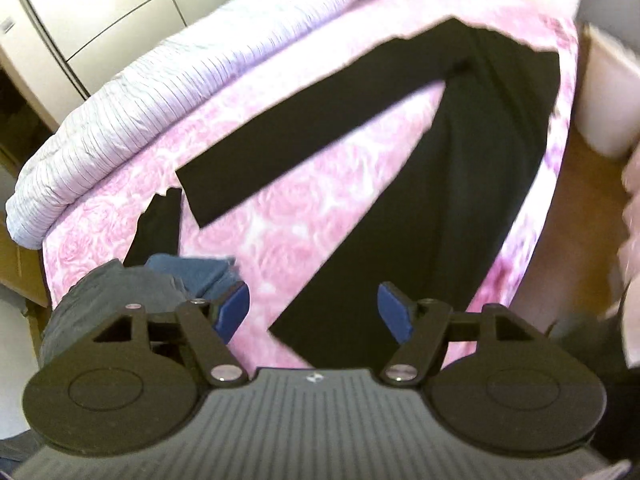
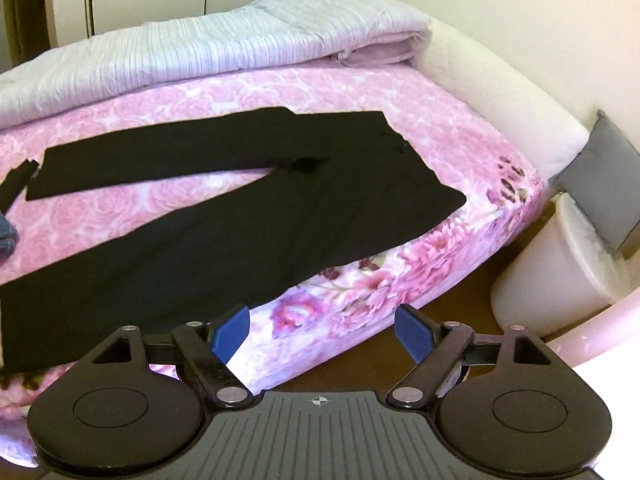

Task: Fold clothes

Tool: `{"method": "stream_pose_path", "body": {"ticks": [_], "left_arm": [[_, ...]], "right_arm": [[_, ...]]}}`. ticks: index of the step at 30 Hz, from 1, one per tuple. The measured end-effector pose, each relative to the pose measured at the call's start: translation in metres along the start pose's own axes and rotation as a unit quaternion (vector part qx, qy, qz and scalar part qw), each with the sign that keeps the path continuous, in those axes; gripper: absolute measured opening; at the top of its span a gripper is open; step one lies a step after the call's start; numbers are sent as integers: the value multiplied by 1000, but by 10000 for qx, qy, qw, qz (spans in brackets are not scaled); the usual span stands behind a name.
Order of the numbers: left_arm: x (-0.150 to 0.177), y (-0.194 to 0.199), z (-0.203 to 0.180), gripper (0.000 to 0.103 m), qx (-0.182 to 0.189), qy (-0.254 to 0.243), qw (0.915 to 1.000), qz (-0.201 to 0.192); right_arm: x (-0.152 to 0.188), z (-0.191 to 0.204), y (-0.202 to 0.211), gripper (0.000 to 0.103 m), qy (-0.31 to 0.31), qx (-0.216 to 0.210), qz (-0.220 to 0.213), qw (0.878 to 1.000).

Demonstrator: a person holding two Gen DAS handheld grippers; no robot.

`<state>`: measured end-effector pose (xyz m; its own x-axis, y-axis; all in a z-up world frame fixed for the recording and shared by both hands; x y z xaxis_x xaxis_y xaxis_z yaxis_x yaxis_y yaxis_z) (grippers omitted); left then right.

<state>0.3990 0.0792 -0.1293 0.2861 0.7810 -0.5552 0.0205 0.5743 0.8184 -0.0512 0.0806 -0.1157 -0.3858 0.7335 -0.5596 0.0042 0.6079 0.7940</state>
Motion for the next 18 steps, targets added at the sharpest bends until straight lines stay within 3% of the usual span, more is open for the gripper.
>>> {"method": "stream_pose_path", "body": {"ticks": [5, 12, 18], "left_arm": [[-16, 10, -7, 69, 229, 34, 9995, -202], [-8, 15, -22, 69, 120, -411, 9987, -290], [3, 18, -23, 69, 65, -343, 9991, -228]], "right_arm": [[-1, 15, 21, 84, 50, -159, -144, 9998], [-4, 18, 36, 84, 78, -42, -30, 10000], [-1, 18, 33, 84, 136, 2, 27, 9999]]}}
Point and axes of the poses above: each gripper's, at about its wrist camera, not at the fingertips, and y roughly against the way its jaws point, z to its left, x to its underside, the point moved 4 cm from there along -y, roughly the way its jaws point, and after that the axes turned 6 degrees about y, right-handed, at the moved point
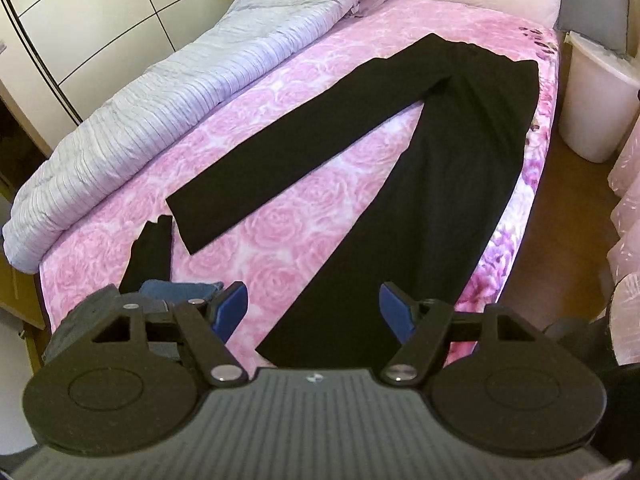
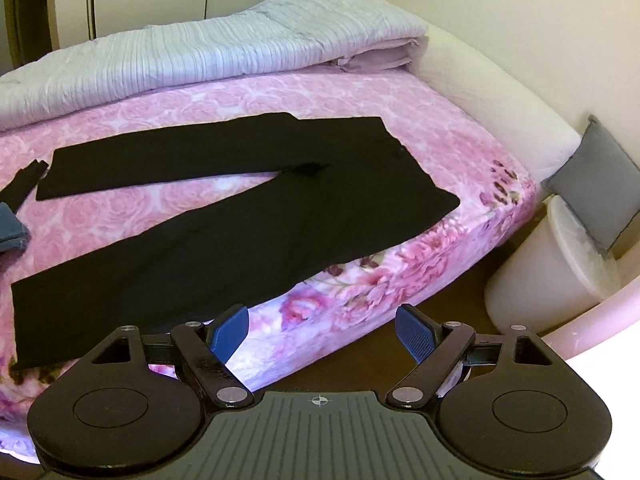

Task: Fold clothes

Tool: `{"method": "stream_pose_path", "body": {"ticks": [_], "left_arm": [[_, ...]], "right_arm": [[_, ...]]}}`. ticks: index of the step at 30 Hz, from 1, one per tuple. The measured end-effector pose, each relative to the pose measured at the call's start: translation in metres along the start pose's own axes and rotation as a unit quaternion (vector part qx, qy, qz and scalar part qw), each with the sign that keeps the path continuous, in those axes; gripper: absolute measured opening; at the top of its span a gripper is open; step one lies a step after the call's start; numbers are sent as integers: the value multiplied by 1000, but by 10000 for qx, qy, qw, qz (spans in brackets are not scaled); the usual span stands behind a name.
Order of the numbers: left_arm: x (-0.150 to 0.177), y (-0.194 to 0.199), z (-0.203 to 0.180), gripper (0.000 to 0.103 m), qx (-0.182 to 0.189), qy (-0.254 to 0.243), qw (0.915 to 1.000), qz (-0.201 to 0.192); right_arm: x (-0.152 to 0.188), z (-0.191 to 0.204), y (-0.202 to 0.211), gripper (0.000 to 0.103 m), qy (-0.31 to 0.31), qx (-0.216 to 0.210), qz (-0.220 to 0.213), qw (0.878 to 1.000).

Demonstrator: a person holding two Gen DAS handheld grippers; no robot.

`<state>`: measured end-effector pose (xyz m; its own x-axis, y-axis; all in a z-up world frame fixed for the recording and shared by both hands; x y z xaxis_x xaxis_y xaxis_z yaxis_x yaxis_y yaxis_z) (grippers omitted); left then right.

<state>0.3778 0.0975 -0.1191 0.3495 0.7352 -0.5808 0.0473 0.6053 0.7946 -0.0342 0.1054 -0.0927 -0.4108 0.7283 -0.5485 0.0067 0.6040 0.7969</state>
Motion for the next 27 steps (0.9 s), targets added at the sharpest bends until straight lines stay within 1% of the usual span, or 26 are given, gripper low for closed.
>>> {"method": "stream_pose_path", "body": {"ticks": [7, 12, 13, 17, 20, 23, 25, 27], "left_arm": [[6, 1, -6, 69, -22, -32, 10000, 47], [10, -2, -14, 69, -14, -206, 9998, 44], [12, -4, -17, 69, -7, -284, 9996, 51], [25, -14, -30, 69, -80, -888, 9960, 38], [40, -22, -44, 69, -154, -1442, 9894, 66], [56, -30, -61, 69, -109, -1822, 9832, 7], [66, -38, -74, 68, -81, -2043, 9789, -18], [77, -51, -89, 66, -115, -2197, 9755, 74]], "right_arm": [[3, -1, -3, 84, 63, -76, 0, 10000], [9, -4, -4, 84, 33, -73, 17, 10000], [11, -5, -4, 84, 46, -20, 14, 10000], [22, -8, -7, 84, 241, 262, -38, 9994], [31, -12, -21, 84, 467, 231, 117, 9986], [34, -17, -41, 84, 781, 187, 248, 9965], [32, -22, -56, 84, 1062, 156, 224, 9940], [28, -27, -74, 84, 1442, 71, 158, 9894]]}}
Point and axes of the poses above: each gripper's, at about its wrist camera, not at the fingertips, and y roughly against the way its jaws point, z to its left, x to its underside, the point moved 4 cm from there along -y, roughly the way its jaws point, and after that the axes turned 6 degrees about y, right-handed, at the moved point
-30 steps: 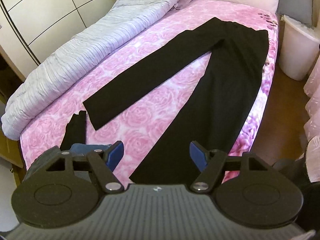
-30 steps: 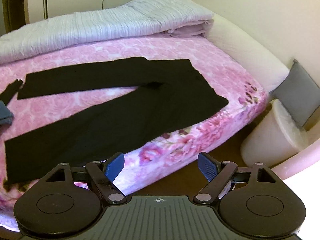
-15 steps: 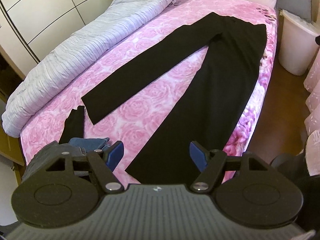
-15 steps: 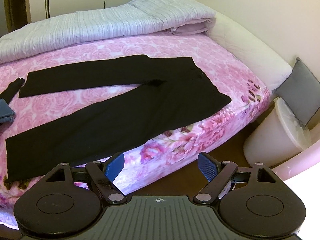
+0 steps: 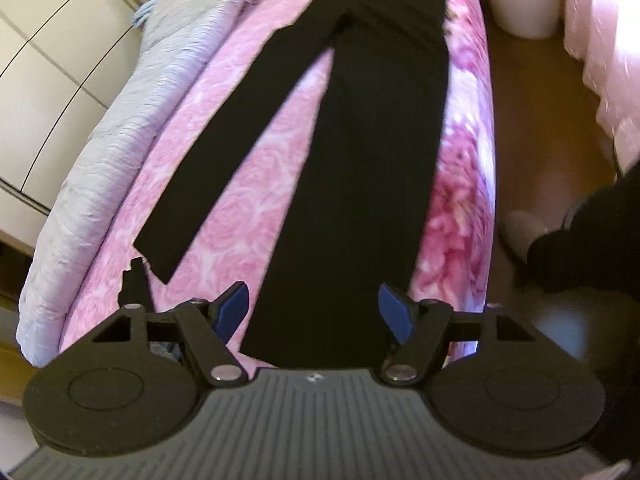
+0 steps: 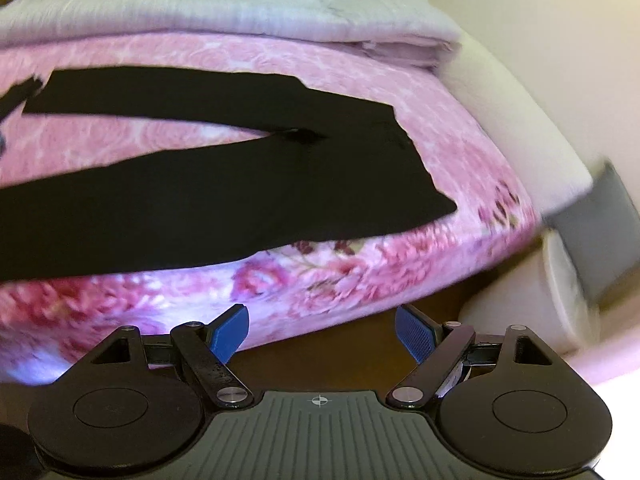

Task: Fold clothes

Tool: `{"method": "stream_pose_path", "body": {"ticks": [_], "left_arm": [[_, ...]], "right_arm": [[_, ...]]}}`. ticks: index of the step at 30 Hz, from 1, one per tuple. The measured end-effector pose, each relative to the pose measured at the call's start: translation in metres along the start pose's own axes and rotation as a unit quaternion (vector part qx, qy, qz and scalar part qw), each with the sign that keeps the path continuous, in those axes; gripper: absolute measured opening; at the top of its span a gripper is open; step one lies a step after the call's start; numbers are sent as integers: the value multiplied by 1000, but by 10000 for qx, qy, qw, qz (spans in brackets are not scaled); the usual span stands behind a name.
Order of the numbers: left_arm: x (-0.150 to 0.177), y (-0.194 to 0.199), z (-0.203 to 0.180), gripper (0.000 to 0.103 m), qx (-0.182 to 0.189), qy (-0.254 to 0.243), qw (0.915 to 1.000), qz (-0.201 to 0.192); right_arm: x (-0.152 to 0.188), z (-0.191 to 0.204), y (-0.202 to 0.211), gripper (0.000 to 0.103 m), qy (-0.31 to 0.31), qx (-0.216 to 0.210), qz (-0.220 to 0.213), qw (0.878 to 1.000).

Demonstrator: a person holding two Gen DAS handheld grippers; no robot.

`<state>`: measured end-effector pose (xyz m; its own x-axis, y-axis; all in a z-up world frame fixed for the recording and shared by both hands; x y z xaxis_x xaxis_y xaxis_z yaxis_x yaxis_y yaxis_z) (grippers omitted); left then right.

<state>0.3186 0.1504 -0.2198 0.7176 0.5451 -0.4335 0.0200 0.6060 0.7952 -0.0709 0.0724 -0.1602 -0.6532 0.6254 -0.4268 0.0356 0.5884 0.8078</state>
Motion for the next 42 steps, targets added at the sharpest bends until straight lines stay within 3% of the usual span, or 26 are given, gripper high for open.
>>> {"method": "stream_pose_path", "body": {"ticks": [5, 10, 13, 15, 21, 22, 24, 29, 31, 34, 38, 42], "left_arm": [[-1, -36, -48, 52, -134, -271, 9990, 336], [-3, -89, -85, 49, -643, -728, 9933, 619], [-3, -118, -97, 44, -777, -902, 9906, 677], [-1, -134, -106, 33, -802, -1184, 9877, 637], [13, -157, -128, 31, -1031, -2232, 9689, 278], [15, -158, -125, 29, -1064, -2177, 9698, 278], [18, -161, -117, 7, -1065, -1890, 9751, 455], [21, -162, -108, 2, -951, -1437, 9828, 663], [15, -161, -104, 2, -864, -1149, 9867, 765], [6, -158, -91, 2, -750, -586, 9913, 907], [-5, -153, -75, 2, -704, 7, 9916, 1081], [-14, -157, -73, 2, -749, 216, 9865, 1442]], "right_arm": [[-11, -12, -53, 83, 1172, -365, -392, 9917], [-17, -14, -107, 78, 2070, -688, -616, 9740], [-15, -12, -131, 78, 2406, -824, -588, 9653], [-12, -12, -142, 78, 2505, -842, -511, 9631], [-4, -11, -161, 78, 2499, -785, -249, 9648], [-3, -11, -162, 78, 2507, -752, -245, 9648], [-2, -12, -164, 78, 2558, -623, -268, 9643], [1, -21, -175, 78, 2745, -327, -424, 9601], [3, -27, -183, 78, 3062, -224, -574, 9500], [8, -43, -202, 78, 3713, -33, -819, 9249], [12, -74, -238, 77, 4385, 182, -987, 8931], [14, -118, -300, 61, 4829, 491, -949, 8691]]}}
Point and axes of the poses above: each gripper's, at about its wrist camera, not at the fingertips, and y roughly against the way its jaws point, z to its left, x to its underside, the point moved 4 cm from there along -y, roughly the way its jaws point, and after that the axes turned 6 degrees about y, right-handed, at the moved point
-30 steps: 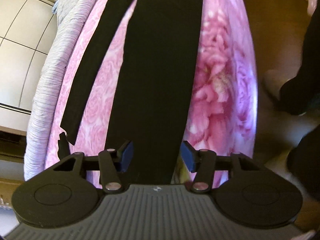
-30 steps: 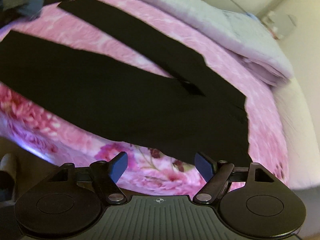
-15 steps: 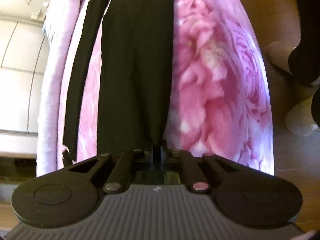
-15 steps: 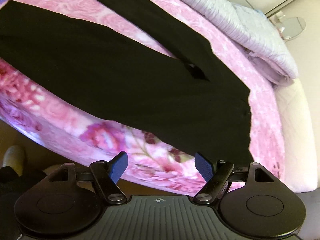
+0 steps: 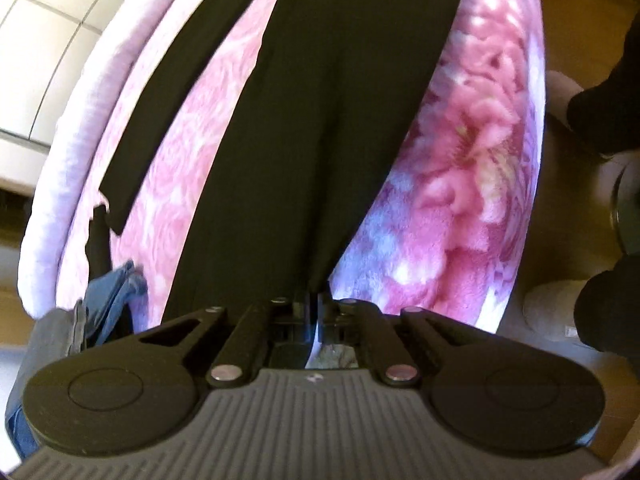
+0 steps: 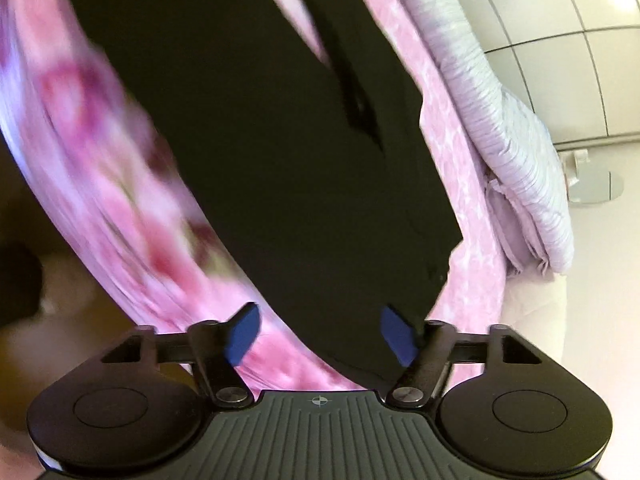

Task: Fold clothes

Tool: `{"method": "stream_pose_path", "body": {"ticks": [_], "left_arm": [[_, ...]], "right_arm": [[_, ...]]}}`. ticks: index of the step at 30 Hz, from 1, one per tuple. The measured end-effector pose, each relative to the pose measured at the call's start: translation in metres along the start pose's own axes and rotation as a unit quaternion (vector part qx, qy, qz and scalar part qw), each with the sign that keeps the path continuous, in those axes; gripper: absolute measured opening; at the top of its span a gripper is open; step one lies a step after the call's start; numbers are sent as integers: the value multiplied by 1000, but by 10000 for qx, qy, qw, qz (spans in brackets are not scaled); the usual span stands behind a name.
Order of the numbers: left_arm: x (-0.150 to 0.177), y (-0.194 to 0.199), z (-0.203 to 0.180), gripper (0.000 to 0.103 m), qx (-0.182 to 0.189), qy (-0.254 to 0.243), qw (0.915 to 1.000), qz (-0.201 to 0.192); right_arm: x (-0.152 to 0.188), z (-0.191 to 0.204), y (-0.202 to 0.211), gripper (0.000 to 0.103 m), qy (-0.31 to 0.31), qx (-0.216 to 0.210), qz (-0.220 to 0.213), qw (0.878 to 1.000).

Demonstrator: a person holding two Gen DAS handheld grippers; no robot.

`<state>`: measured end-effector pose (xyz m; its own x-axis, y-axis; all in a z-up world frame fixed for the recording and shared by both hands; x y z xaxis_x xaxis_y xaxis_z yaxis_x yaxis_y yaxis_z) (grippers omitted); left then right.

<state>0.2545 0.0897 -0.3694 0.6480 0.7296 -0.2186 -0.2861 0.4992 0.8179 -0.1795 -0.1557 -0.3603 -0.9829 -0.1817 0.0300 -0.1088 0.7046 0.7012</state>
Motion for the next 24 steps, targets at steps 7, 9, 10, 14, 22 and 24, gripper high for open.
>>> {"method": "stream_pose_path", "body": {"ticks": [7, 9, 10, 14, 22, 24], "left_arm": [[-16, -13, -2, 2, -149, 250, 9963, 810], [-20, -18, -2, 2, -201, 253, 9945, 997], [-21, -20, -3, 2, -220, 272, 9934, 1092], [-29, -26, 1, 2, -251, 404, 9886, 1425], [-51, 0, 29, 2, -397, 562, 9824, 1739], [-60, 20, 46, 2, -471, 687, 9819, 1700]], "right_arm": [[79, 4, -98, 60, 1362, 222, 88, 9904], [91, 7, -110, 60, 1657, 161, -172, 9859], [94, 8, -114, 60, 1742, 149, -333, 9840], [95, -3, -115, 57, 1603, 132, -776, 9839], [81, -47, -103, 4, 1047, -592, -1158, 9860], [81, -69, -93, 4, 855, -727, -1271, 9855]]}}
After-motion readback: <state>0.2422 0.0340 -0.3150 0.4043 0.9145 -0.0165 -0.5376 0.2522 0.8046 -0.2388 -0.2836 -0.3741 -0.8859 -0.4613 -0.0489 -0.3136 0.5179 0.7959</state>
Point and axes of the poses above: each gripper's, at about its wrist camera, not at the fingertips, and y roughly against the way its jaws point, z to its left, x to its underside, the point moved 4 cm from there along -y, roughly the way its jaws point, and after that the axes turned 6 degrees about y, right-handed, at the moved point
